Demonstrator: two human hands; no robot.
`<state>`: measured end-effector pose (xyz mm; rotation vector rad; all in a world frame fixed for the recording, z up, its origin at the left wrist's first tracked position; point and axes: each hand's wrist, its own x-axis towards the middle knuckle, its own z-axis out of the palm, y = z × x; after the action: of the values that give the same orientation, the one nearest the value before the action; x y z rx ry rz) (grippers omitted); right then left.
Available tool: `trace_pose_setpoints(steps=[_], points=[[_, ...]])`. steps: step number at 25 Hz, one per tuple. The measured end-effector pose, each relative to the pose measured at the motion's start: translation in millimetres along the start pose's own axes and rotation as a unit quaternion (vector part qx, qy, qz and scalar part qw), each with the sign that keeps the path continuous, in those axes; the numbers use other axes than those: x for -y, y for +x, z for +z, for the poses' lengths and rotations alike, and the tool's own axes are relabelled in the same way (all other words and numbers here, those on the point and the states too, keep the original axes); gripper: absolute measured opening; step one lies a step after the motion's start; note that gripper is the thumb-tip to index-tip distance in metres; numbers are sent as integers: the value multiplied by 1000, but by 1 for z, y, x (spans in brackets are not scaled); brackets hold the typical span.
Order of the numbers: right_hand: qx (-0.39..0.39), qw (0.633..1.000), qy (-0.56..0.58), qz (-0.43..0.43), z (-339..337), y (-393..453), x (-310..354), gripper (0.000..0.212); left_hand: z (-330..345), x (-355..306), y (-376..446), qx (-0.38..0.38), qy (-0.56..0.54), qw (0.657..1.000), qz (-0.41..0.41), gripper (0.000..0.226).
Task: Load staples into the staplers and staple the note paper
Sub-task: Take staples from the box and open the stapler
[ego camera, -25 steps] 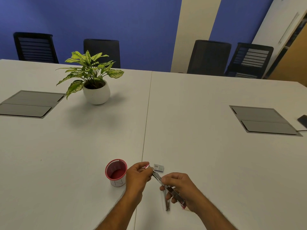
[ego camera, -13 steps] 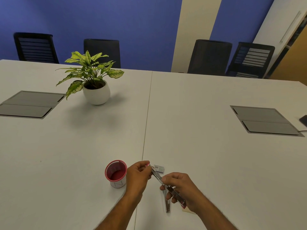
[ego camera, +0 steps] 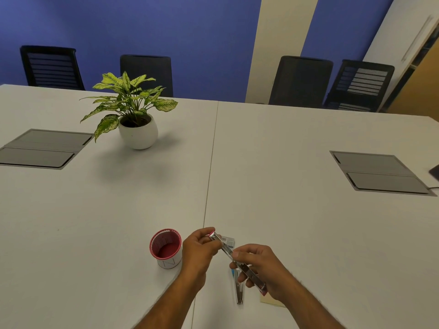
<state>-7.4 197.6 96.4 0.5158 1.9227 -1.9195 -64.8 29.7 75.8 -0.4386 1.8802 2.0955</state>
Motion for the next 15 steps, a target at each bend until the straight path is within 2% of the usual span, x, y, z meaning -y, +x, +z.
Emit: trace_pose_setpoints(steps=[6,10,15], points=[[8,1000,18,7,-1,-1,-2,23,1,0,-3,3,-15,1000,-9,46],[19,999,36,19,-1,-1,-4,29,1,1,-4,3,-21,1000,-15,45],[36,998,48,29,-3,-1,-4,35,-1,4,-3,-3,-79,996,-40,27]])
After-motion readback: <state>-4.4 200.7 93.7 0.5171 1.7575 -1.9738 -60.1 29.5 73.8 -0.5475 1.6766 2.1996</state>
